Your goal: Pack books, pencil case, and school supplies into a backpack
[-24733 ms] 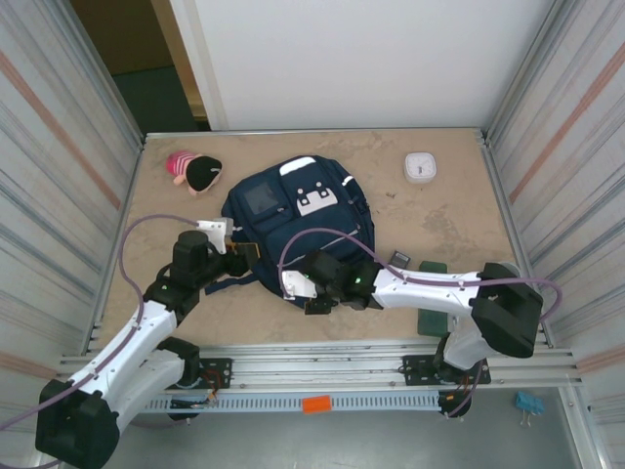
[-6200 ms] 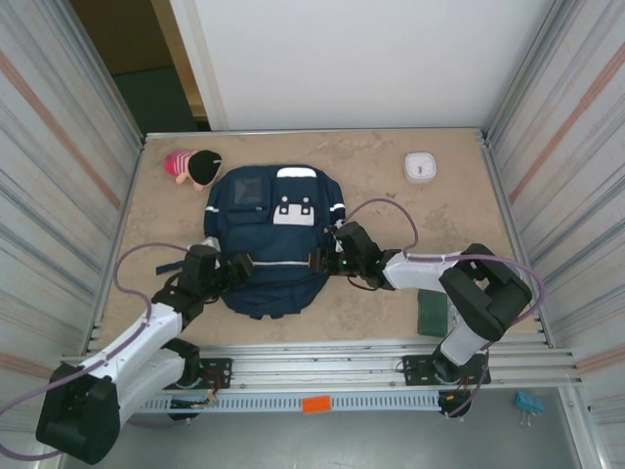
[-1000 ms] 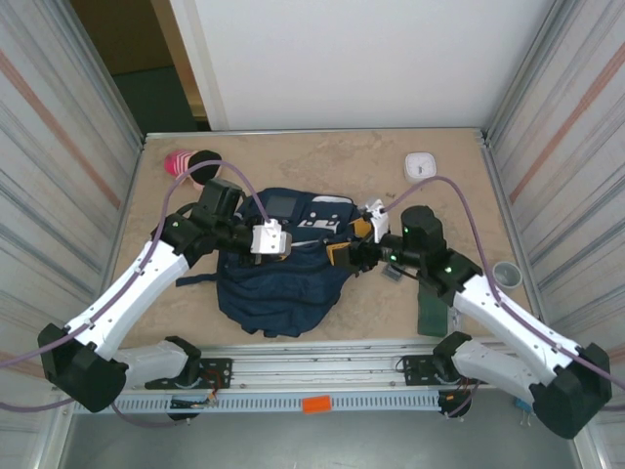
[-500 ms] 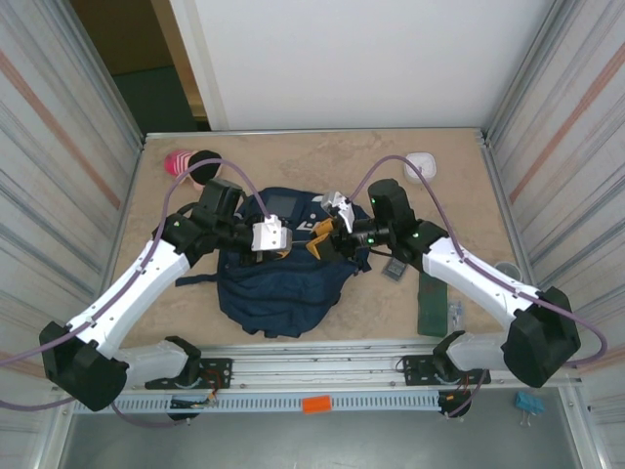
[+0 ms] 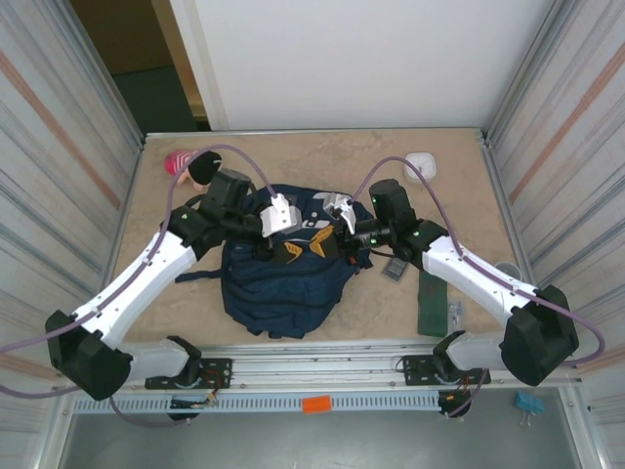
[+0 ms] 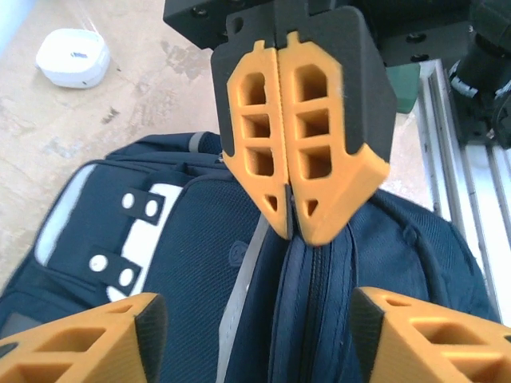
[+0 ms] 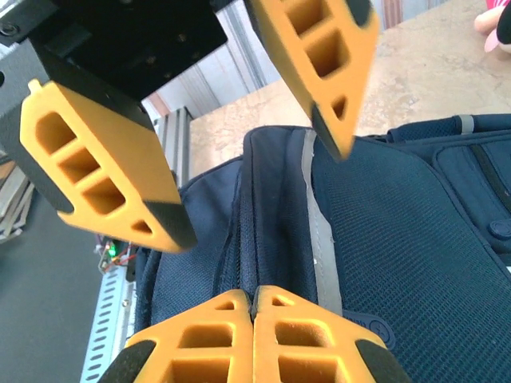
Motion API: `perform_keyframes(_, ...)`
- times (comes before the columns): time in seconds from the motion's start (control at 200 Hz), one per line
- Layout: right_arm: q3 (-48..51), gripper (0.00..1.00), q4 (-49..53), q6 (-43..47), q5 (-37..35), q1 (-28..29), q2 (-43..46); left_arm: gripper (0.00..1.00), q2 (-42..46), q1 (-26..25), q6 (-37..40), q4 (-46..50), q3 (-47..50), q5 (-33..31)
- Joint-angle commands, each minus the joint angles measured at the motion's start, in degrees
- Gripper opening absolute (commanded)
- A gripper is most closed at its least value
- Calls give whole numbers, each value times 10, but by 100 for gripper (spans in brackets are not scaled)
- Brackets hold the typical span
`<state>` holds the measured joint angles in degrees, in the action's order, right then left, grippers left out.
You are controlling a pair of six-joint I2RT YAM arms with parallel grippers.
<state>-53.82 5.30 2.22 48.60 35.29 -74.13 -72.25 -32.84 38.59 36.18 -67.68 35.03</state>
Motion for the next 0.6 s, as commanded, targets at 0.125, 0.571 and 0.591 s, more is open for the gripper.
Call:
perform_keyframes(0.125,-13,0,-39,7,18,12,13,64,-51,-11,-22,31,-27,35)
perform_keyframes(0.571,113,62,-74,-101,-55,-91,110,0,36,34,39,-68,63,88)
perform_keyframes(0.591,121,63,-73,-113,-49,-104,109,0,44,35,38,-84,71,91)
